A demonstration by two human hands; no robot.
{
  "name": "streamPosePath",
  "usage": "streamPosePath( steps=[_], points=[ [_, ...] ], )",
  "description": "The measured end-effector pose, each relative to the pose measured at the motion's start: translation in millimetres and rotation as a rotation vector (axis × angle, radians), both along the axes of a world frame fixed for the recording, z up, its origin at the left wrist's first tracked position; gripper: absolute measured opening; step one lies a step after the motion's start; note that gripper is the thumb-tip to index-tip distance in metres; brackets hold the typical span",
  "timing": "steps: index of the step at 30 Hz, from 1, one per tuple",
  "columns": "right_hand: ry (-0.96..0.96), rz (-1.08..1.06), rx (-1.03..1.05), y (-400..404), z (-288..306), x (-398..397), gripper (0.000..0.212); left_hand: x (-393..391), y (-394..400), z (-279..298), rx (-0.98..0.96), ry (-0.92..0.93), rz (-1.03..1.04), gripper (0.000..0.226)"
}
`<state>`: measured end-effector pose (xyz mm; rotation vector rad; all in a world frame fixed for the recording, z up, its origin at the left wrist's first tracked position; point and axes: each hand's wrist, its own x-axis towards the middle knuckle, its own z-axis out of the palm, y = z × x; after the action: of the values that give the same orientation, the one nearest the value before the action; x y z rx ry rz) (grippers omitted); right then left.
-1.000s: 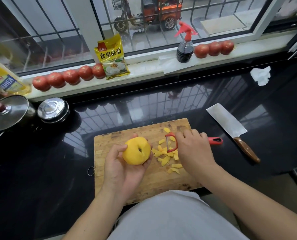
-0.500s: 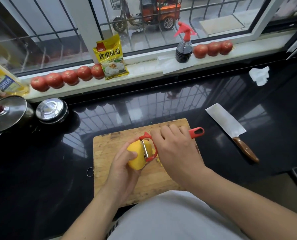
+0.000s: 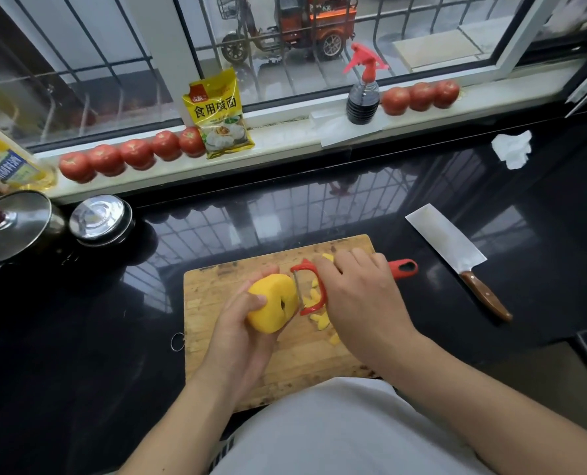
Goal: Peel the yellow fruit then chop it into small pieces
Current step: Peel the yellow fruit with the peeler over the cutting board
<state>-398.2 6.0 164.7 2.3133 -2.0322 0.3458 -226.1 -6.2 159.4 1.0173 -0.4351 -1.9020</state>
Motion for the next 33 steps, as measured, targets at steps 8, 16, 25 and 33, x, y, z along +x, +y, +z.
streamPosePath(
  steps=[8, 16, 25, 33],
  points=[
    [0.05, 0.097, -0.051, -2.2, 8.9, 7.4, 0.019, -7.9, -0.6, 2.1, -0.005, 0.004, -0.131, 0.04],
    [0.083, 0.011, -0.063, -3.5, -3.8, 1.8, 0.027, -10.9, 2.5, 6.0, -0.026, 0.015, -0.108, 0.043],
    [0.084, -0.077, 0.072, -5.1, -30.6, -4.3, 0.021, -12.0, 6.8, -3.7, 0.056, -0.019, -0.007, 0.052],
    [0.109, -0.201, 0.397, 3.9, -45.2, -18.9, 0.026, -5.9, -6.2, 7.2, 0.152, 0.154, 0.149, 0.042]
  ],
)
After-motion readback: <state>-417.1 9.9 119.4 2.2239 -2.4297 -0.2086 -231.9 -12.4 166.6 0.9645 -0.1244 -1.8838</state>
